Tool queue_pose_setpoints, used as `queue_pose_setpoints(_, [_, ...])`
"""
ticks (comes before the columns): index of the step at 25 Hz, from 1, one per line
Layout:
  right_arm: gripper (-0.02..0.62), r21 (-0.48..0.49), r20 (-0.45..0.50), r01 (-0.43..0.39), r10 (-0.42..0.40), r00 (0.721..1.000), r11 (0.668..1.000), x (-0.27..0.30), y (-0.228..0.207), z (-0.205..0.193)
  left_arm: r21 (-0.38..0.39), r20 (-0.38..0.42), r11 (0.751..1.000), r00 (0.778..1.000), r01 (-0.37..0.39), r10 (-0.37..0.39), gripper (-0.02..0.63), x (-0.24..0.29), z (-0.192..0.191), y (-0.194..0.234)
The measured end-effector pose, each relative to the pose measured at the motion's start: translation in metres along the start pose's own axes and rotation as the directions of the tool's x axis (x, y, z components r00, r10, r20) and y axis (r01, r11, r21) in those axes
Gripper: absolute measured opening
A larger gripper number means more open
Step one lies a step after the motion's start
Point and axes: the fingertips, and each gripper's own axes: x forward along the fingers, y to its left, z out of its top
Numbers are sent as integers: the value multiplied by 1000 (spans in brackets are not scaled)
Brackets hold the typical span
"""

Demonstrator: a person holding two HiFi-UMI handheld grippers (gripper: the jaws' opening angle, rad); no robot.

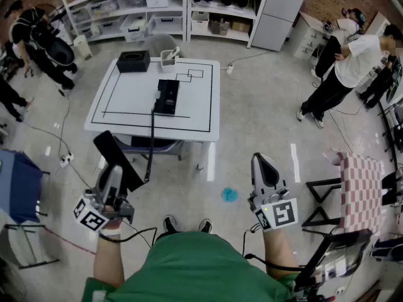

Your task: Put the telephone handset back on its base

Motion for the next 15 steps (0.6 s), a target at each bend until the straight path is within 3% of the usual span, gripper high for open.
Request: queue_pose_setpoints(15, [23,1,28,69,-69,997,998,12,15,11,9,4,1000,1000,26,-26,86,-13,25,15])
